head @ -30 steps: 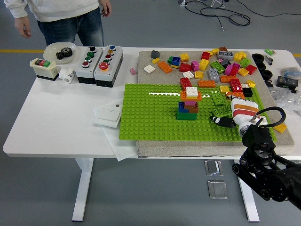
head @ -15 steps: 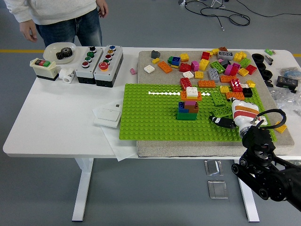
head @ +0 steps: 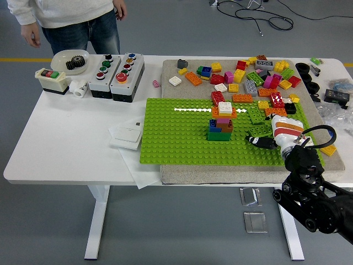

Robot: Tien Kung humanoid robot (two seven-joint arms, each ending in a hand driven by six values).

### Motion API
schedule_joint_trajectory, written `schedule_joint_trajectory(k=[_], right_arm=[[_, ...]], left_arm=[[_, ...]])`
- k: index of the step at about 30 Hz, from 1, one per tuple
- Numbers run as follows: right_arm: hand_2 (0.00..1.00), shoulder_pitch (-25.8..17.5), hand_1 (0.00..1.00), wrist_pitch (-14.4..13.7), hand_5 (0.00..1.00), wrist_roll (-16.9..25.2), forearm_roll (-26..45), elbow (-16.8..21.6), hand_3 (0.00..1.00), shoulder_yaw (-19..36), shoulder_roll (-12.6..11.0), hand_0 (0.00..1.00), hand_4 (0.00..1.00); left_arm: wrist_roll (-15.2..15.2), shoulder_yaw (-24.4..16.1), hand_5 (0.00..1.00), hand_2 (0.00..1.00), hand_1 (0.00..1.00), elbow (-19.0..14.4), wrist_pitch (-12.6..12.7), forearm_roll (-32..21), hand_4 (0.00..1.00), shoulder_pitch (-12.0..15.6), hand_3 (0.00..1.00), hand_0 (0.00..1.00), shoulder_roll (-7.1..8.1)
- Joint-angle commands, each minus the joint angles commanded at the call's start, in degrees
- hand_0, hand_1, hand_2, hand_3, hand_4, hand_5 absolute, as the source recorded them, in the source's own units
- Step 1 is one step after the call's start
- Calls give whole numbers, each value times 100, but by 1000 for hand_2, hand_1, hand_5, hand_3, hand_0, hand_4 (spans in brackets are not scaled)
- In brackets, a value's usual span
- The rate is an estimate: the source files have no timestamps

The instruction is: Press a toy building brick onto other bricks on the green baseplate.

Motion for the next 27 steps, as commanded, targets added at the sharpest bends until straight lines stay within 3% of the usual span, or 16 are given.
schedule_joint_trajectory(k=[11, 12, 17, 18, 23, 24, 27], right_arm=[[665, 88, 563, 150, 608, -22, 74, -11, 749, -32, -24, 682, 998], [649, 98, 548, 159, 591, -20, 80, -12, 731, -36, -29, 629, 998], [649, 146, 548, 190, 591, -11, 75, -10, 731, -38, -50, 629, 998], [628, 163, 529, 216, 571, -8, 71, -2, 656, -40, -60, 581, 993], [628, 210, 529, 290, 571, -2, 71, 16, 656, -56, -86, 581, 993], [581, 225, 496, 316, 567, 6, 78, 22, 547, -63, -96, 527, 923], [581, 255, 496, 361, 567, 25, 91, 31, 547, -91, -118, 527, 923]], left_arm=[[-12, 8, 644, 836, 840, 0, 5, -43, 722, -23, 641, 877, 3], [-12, 7, 643, 836, 840, 0, 5, -43, 722, -25, 642, 877, 4], [-12, -1, 643, 836, 840, 0, 7, -41, 722, -27, 642, 877, 5], [-12, -7, 644, 836, 840, 0, 8, -37, 722, -28, 641, 877, 6], [-9, -18, 644, 836, 840, 0, 10, -28, 722, -32, 641, 877, 10], [-10, -17, 645, 836, 839, 0, 11, -32, 723, -33, 641, 878, 13], [-8, -30, 645, 836, 839, 0, 13, -22, 723, -37, 641, 878, 18]])
